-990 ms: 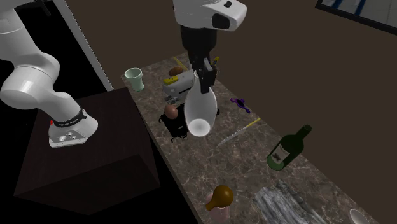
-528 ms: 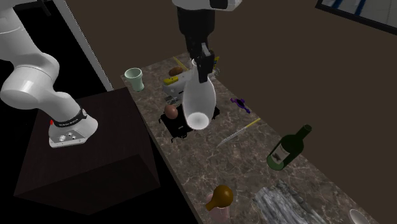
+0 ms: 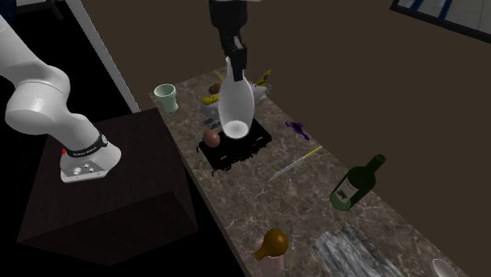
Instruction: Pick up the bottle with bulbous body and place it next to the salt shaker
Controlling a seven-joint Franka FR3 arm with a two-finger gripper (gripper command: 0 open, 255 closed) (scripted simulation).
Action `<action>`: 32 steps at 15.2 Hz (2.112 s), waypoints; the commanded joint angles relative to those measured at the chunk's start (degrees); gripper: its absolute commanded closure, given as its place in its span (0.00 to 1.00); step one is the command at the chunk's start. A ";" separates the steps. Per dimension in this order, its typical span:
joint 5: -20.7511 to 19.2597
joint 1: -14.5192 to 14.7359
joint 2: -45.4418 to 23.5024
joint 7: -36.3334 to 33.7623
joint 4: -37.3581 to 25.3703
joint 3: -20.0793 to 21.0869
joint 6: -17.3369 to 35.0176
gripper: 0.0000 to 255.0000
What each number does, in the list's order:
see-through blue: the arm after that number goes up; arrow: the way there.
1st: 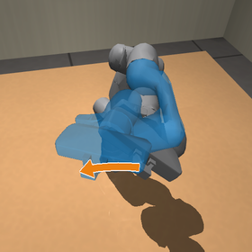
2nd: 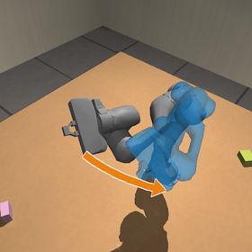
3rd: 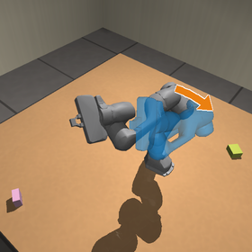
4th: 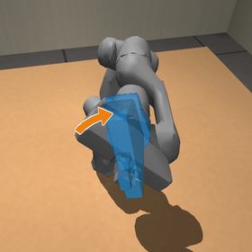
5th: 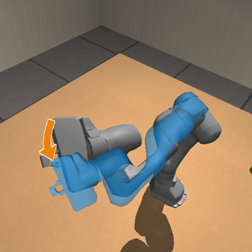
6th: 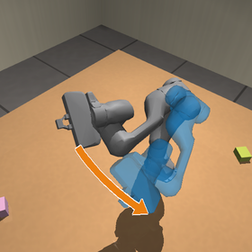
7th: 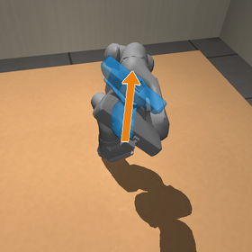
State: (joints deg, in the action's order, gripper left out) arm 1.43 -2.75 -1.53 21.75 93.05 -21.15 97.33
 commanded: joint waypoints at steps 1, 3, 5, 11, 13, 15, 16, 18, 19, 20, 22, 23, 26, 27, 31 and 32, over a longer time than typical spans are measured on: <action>-0.92 1.63 2.04 -3.21 3.22 1.47 1.41 1.00; -1.53 3.00 3.55 -6.15 5.60 2.96 2.37 1.00; -1.99 4.32 4.79 -9.04 7.67 4.45 3.26 1.00; -2.66 8.08 6.97 -17.50 12.15 8.97 5.56 1.00; -2.71 9.30 7.20 -20.25 13.08 10.47 6.24 1.00; -2.70 10.50 7.19 -22.97 13.75 11.98 6.88 1.00; -2.69 11.09 7.10 -24.31 13.99 12.73 7.18 1.00; -2.65 12.30 6.75 -26.99 14.26 14.20 7.76 1.00; -2.62 12.91 6.49 -28.31 14.29 14.93 8.04 1.00; -2.60 13.52 6.17 -29.63 14.26 15.64 8.30 1.00; -2.56 14.73 5.37 -32.26 13.99 17.06 8.79 1.00; -2.55 15.33 4.88 -33.56 13.76 17.75 9.01 1.00; -2.59 17.16 3.12 -37.43 12.65 19.78 9.60 1.00; -2.63 17.77 2.43 -38.71 12.14 20.43 9.76 1.00; -2.94 20.26 -0.86 -43.77 9.41 22.90 10.20 1.00; -3.07 20.90 -1.80 -45.01 8.55 23.48 10.25 1.00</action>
State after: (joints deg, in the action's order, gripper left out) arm -1.51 17.51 -2.32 -21.93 102.77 1.73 107.71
